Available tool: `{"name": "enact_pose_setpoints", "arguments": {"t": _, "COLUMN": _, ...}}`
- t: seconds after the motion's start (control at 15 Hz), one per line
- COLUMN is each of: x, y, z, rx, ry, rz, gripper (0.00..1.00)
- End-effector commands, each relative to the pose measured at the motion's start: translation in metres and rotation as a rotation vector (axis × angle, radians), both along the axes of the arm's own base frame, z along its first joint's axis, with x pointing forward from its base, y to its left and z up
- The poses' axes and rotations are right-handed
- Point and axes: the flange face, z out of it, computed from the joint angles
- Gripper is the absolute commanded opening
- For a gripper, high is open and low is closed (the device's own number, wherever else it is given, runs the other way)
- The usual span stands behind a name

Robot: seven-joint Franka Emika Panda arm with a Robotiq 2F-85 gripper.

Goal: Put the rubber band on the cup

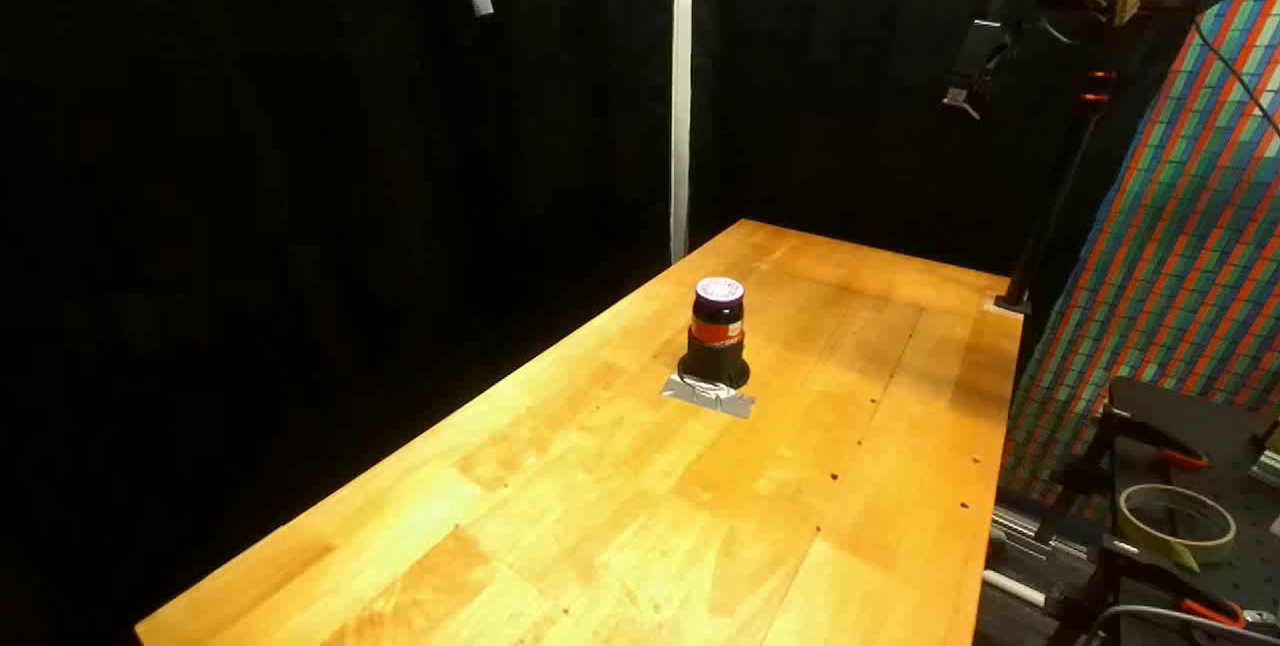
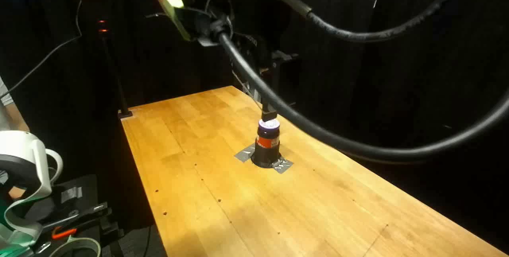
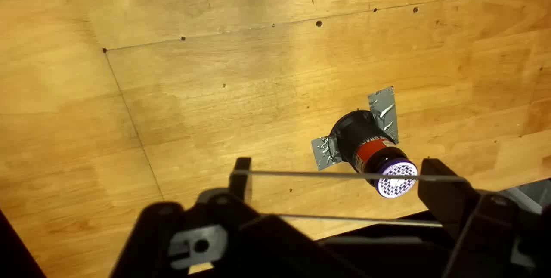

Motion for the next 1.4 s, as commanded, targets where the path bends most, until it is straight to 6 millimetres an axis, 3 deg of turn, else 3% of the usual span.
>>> {"name": "enact_pose_setpoints", "arguments": {"t": 0.0, "x": 0.001, "y": -0.001, "z": 0.002, "rx": -0.001, "ry": -0.003, "rz": 0.0, "gripper": 1.0}}
{"name": "enact_pose_setpoints", "arguments": {"t": 0.2, "x": 0.001, "y": -0.001, "z": 0.007, "rx": -0.003, "ry": -0.013, "rz": -0.001, "gripper": 1.0}}
{"name": "enact_pose_setpoints", "arguments": {"t": 0.27, "x": 0.009, "y": 0.013, "z": 0.011, "rx": -0.052, "ry": 0.011, "rz": 0.005, "gripper": 1.0}}
{"name": "enact_pose_setpoints", "arguments": {"t": 0.47, "x": 0.041, "y": 0.076, "z": 0.007, "rx": -0.189, "ry": 0.067, "rz": 0.033, "gripper": 1.0}}
{"name": "enact_pose_setpoints", "arguments": {"t": 0.8, "x": 0.099, "y": 0.193, "z": -0.022, "rx": -0.348, "ry": 0.084, "rz": 0.097, "gripper": 1.0}}
{"name": "enact_pose_setpoints", "arguments": {"t": 0.93, "x": 0.123, "y": 0.221, "z": -0.039, "rx": -0.363, "ry": 0.059, "rz": 0.132, "gripper": 1.0}}
{"name": "enact_pose_setpoints", "arguments": {"t": 1.07, "x": 0.149, "y": 0.236, "z": -0.061, "rx": -0.371, "ry": 0.033, "rz": 0.159, "gripper": 1.0}}
{"name": "enact_pose_setpoints", "arguments": {"t": 1.33, "x": 0.19, "y": 0.24, "z": -0.102, "rx": -0.341, "ry": 0.013, "rz": 0.183, "gripper": 1.0}}
